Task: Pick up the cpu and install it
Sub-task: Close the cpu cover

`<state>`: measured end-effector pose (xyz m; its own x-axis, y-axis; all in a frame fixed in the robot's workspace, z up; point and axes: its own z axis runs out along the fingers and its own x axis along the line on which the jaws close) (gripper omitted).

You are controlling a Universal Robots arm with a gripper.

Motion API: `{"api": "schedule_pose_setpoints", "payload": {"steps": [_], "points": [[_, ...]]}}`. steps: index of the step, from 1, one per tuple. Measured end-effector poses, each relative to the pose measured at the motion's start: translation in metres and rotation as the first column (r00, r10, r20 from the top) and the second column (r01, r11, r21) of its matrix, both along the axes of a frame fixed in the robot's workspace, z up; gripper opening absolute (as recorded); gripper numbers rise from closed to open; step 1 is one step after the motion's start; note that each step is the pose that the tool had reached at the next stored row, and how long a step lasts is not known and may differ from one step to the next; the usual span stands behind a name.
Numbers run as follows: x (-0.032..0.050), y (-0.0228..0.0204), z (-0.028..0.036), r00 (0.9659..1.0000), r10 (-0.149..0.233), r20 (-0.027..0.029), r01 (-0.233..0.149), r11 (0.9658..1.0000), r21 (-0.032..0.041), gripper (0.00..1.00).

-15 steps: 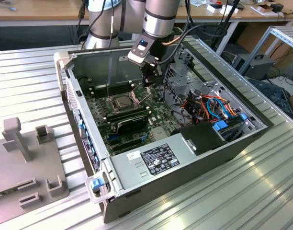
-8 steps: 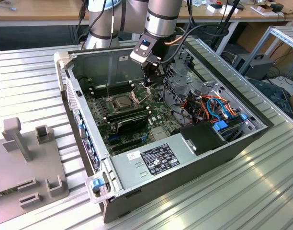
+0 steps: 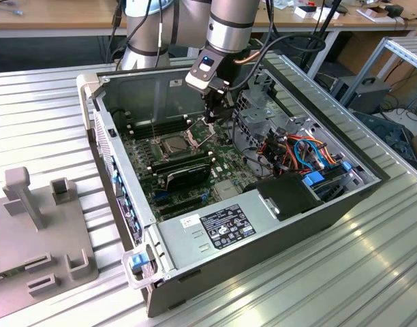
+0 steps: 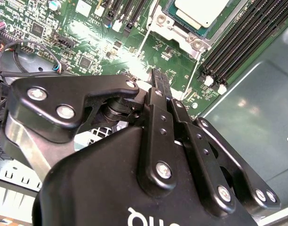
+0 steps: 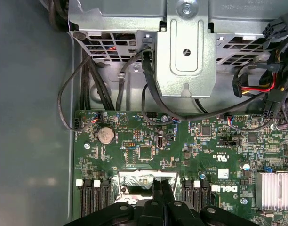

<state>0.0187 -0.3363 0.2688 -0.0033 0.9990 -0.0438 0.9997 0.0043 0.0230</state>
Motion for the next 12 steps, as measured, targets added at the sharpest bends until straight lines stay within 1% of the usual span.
{"api": "schedule_pose_setpoints", "payload": {"steps": [3,6,8,12], "points": [[0.0020,0.0000,0.0000,1.0000,0.000,0.0000,0.000,1.0000,0.0000,0.11],[0.0082,0.0000,0.0000,1.0000,0.000,0.0000,0.000,1.0000,0.0000,0.11],[0.0148,0.0000,0.0000,1.0000,0.000,0.0000,0.000,1.0000,-0.0001,0.11],[0.0231,0.0000,-0.0001,1.0000,0.000,0.0000,0.000,1.0000,-0.0001,0.11]]}}
